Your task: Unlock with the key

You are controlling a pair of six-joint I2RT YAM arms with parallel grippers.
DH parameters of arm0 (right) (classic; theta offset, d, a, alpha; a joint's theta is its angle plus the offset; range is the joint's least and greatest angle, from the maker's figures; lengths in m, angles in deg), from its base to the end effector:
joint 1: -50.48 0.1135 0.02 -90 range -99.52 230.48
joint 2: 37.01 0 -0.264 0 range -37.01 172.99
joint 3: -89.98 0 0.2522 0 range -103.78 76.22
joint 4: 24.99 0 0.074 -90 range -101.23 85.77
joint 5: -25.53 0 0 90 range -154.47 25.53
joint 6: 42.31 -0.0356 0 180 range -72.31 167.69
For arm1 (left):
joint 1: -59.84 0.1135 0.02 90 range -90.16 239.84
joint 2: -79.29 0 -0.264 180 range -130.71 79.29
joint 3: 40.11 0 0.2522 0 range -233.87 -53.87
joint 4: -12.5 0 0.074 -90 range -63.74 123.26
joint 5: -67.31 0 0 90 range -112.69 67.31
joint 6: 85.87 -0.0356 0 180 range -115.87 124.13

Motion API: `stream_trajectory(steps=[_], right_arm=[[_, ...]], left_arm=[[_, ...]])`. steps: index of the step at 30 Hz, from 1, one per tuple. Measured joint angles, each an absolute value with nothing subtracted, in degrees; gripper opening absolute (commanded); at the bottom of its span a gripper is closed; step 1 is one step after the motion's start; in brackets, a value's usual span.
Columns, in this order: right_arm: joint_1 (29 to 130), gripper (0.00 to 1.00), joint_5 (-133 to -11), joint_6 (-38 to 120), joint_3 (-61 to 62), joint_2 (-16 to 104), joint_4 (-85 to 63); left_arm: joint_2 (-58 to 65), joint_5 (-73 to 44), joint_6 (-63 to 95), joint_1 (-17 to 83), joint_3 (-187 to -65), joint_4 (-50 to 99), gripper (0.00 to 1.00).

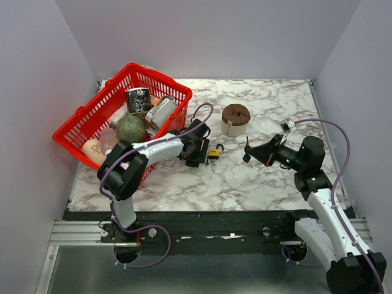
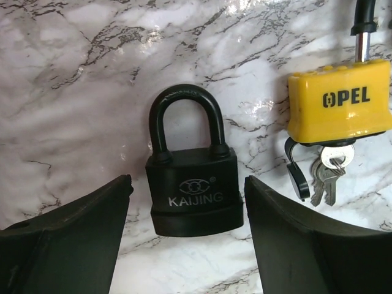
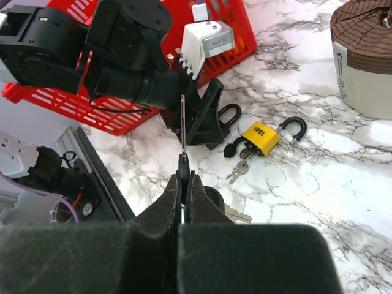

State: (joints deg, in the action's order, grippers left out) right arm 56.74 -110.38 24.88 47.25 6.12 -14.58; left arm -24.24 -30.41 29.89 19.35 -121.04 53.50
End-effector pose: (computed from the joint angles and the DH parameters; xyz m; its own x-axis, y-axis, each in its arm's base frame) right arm 0.1727 0.0447 0.2737 -0.4731 0.2195 -0.8532 -0.6441 0.5746 0.5050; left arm 0.2793 -0.2322 0.1754 -0.8734 0.1794 -0.4527 0.2425 0.9664 -0.0849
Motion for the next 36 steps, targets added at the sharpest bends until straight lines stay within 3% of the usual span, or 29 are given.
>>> stream_trajectory(steps=[2,6,9,16,24,36], right_arm=[[56.7,0.01,-110.4,25.0,47.2,6.1,-14.6],[56.7,0.01,-110.4,25.2,47.3,6.1,-14.6],[56.7,0.01,-110.3,25.3,47.2,6.1,-14.5],[56.7,0.01,-109.6,25.9,47.2,6.2,-12.9],[56.7,0.01,-107.8,26.8,47.2,5.5,-11.3],[56.7,0.01,-105.6,28.8,45.5,3.2,-6.5]], left_arm=[[-24.3,-29.5,29.9,19.4,-121.0,53.5,0.68],[-24.9,-27.9,29.9,19.4,-121.2,53.4,0.39],[-24.9,-27.4,29.7,19.4,-121.3,53.4,0.26],[-24.1,-25.9,30.5,19.6,-120.5,52.9,0.05],[-19.6,-20.3,31.6,19.6,-120.3,51.8,0.00],[-16.3,-4.6,35.9,19.6,-130.9,42.1,0.00]])
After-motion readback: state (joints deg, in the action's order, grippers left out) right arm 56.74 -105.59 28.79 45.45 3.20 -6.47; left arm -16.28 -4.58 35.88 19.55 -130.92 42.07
